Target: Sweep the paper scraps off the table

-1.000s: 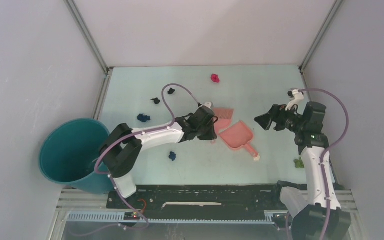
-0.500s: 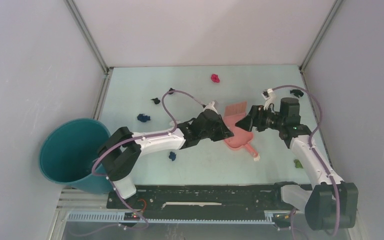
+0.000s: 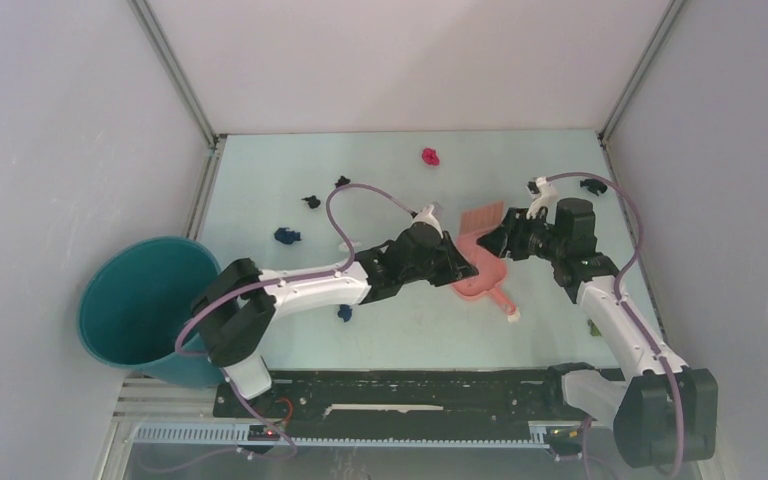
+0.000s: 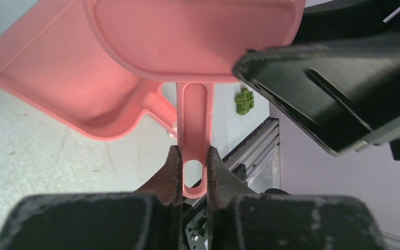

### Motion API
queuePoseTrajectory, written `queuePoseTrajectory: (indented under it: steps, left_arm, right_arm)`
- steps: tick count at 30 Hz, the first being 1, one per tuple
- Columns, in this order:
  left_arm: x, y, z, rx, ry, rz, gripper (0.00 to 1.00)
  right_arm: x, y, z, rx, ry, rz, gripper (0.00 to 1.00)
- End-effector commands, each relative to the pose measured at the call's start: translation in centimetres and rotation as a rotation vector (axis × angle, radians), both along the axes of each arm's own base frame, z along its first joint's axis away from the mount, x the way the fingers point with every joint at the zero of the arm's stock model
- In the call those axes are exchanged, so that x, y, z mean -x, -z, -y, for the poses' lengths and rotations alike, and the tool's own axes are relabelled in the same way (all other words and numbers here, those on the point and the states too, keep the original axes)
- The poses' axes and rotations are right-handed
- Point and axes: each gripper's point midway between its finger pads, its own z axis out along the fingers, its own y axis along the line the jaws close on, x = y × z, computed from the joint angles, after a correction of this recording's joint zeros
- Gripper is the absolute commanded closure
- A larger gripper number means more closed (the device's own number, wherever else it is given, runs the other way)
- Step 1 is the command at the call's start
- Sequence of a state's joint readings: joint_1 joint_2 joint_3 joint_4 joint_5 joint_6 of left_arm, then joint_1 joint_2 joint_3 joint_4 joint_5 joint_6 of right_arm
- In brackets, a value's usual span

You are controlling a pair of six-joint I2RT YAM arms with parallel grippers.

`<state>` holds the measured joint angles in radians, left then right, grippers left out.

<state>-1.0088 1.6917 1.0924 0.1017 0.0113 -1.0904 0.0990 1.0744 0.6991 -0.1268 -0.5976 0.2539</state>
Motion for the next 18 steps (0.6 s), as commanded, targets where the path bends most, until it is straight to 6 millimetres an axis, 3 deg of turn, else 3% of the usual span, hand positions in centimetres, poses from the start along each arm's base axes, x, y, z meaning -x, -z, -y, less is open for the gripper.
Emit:
queuePoseTrajectory:
  steps: [1,3,5,8,10,14,18]
  left_arm:
    - [0.3,-7.2,1.6,0.163,0.013,0.096,1.0]
    - [0.3,-7.3,1.6,0.158,0.025,0.109,1.0]
    - [0.6,-7.1,1.8,0.144,0.051,0.114,0.97]
    - [0.9,-6.7,1.2,0.059,0.099,0.155,0.65]
    - [1.1,-6.0,-0.6,-0.048,0.122,0.204,0.47]
    - [1.3,-5.8,-5.5,-0.283,0.169,0.358,0.36]
    - [2.1,-7.7,-8.9,-0.397,0.245,0.492,0.29]
  right_arm:
    - [-0.9,-1.2,0.4,0.002,0.03,0.068,0.54]
    - [-0.6,-1.5,-0.1,-0.016,-0.016,0.077,0.69]
    - [-0.3,-2.0,-0.3,-0.029,-0.056,0.1,0.98]
    - [0.6,-2.8,-0.1,-0.039,-0.137,0.149,1.0]
    - [1.8,-3.3,0.0,-0.051,-0.224,0.19,1.0]
    - [4.4,-4.2,-0.4,-0.103,-0.383,0.229,1.0]
    - [6.8,-5.1,-1.5,-0.146,-0.541,0.274,1.0]
